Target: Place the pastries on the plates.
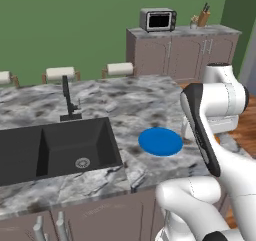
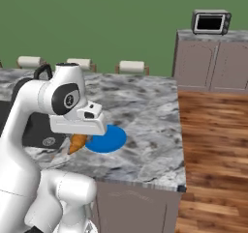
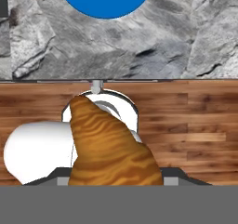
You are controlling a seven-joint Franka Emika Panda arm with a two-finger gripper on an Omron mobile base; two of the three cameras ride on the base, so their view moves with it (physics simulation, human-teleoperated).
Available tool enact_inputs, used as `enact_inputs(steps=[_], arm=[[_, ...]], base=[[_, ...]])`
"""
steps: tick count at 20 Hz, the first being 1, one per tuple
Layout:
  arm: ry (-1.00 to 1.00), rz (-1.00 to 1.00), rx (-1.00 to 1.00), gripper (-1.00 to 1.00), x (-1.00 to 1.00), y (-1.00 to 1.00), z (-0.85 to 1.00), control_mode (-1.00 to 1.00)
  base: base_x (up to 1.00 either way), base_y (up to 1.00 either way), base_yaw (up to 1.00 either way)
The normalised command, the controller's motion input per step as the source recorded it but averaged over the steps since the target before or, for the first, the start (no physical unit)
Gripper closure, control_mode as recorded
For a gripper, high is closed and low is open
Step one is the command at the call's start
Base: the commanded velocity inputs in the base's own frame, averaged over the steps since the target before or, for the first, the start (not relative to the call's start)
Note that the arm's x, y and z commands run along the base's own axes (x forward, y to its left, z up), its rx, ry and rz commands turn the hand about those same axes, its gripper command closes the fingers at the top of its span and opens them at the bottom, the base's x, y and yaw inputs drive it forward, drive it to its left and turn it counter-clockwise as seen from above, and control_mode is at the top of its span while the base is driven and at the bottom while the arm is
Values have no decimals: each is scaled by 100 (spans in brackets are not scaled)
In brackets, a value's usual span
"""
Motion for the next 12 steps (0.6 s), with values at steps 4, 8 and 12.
enact_inputs(steps=[4, 8, 12], arm=[[0, 0, 0, 100, 0, 0, 0, 100], [0, 0, 0, 100, 0, 0, 0, 100], [0, 0, 0, 100, 0, 0, 0, 100]], base=[[42, -52, 0], [41, -6, 0], [3, 0, 0]])
